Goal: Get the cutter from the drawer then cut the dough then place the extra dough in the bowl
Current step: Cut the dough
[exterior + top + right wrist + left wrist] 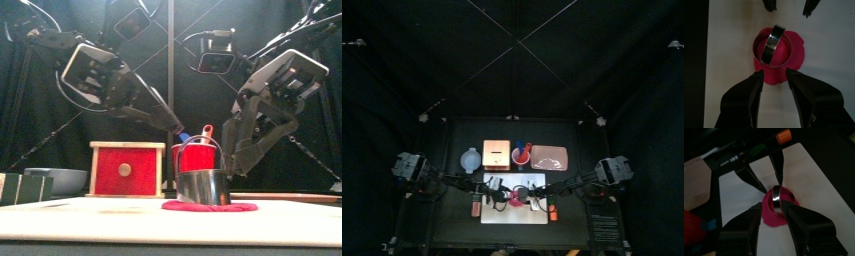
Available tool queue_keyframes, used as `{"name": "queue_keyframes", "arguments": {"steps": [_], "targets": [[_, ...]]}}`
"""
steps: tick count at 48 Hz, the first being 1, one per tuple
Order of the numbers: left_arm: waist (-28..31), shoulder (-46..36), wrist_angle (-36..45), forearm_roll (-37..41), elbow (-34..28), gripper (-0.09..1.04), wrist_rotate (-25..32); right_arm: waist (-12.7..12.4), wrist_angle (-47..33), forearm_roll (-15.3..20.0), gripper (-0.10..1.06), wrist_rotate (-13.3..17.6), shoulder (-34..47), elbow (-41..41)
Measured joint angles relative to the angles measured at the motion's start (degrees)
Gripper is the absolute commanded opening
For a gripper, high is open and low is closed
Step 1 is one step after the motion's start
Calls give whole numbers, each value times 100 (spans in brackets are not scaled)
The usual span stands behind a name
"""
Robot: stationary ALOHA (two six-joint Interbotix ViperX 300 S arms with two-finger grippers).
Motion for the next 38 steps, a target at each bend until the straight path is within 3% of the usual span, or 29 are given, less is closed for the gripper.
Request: {"name": "queue_keyframes", "arguments": {"steps": [18, 38], "targets": [[62, 360, -404, 0, 316, 51, 26, 0, 448, 193, 78, 9, -448, -158], [255, 888, -615, 9, 97, 48, 237, -44, 712, 334, 78, 0, -431, -580]]}}
